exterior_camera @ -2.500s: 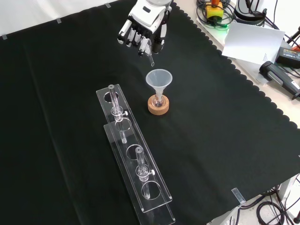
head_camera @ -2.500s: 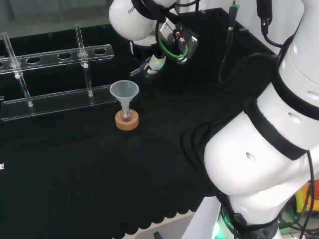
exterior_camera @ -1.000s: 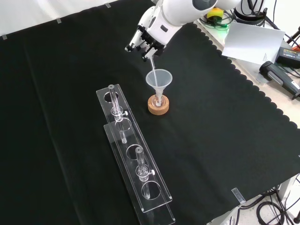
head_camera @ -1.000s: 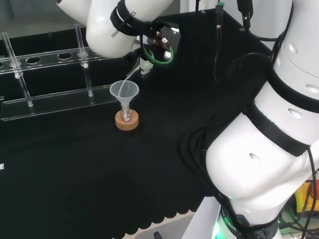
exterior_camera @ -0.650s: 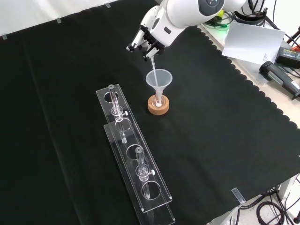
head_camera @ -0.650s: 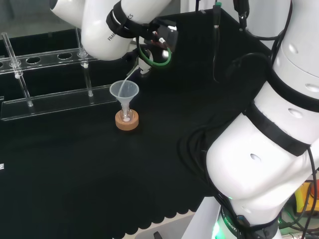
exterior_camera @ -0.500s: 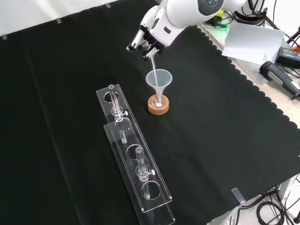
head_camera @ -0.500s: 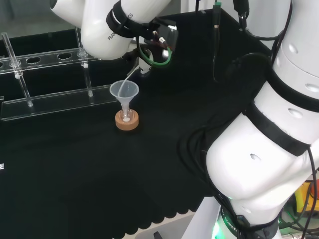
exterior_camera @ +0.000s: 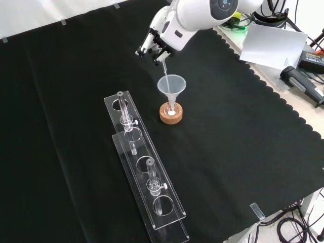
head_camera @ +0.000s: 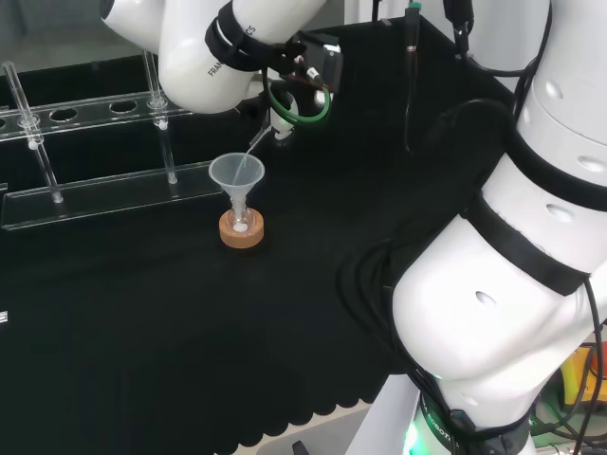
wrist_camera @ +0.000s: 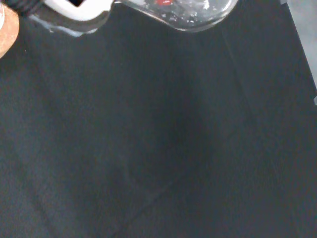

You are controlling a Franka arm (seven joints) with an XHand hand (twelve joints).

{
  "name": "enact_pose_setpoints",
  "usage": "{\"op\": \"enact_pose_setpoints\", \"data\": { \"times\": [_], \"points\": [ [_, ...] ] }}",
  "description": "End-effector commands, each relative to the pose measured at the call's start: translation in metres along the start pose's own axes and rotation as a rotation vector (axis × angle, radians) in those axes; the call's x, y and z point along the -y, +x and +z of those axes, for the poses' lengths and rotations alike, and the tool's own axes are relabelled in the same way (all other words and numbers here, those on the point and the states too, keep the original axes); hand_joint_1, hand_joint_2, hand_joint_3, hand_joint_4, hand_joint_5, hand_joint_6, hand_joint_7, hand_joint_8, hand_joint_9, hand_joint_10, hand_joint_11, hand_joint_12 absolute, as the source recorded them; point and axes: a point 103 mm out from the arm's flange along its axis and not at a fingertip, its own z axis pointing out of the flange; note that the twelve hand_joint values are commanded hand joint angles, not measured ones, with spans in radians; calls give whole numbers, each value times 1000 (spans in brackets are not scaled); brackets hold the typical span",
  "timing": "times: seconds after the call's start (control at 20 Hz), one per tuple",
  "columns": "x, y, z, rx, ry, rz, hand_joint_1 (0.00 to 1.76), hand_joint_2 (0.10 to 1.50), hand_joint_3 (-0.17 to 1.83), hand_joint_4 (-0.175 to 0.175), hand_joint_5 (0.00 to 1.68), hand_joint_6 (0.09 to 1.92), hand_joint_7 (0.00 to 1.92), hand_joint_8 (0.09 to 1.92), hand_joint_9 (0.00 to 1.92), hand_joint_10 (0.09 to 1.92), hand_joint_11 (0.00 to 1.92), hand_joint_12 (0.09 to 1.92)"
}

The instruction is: Pour all the NaCl from the weighing funnel into the round-bottom flask.

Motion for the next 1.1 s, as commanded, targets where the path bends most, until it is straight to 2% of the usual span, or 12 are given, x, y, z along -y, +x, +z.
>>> {"op": "enact_pose_setpoints", "data": {
  "times": [0.05, 0.4, 0.65, 1.1],
  "points": [
    [2, -4, 3, 30, 0, -32, 1096, 772, 425, 175, 1284, 559, 1630, 87, 1276, 108, 0, 1566],
    [8, -10, 2, 90, 4, -69, 1096, 769, 430, 175, 1283, 562, 1633, 87, 1279, 107, 0, 1564],
    [11, -14, -7, 121, -4, -64, 1096, 767, 435, 175, 1283, 564, 1634, 87, 1280, 106, 0, 1563],
    [11, -17, -20, 159, -56, -76, 1101, 736, 486, 175, 1295, 559, 1662, 87, 1295, 100, 0, 1557]
  ]
}}
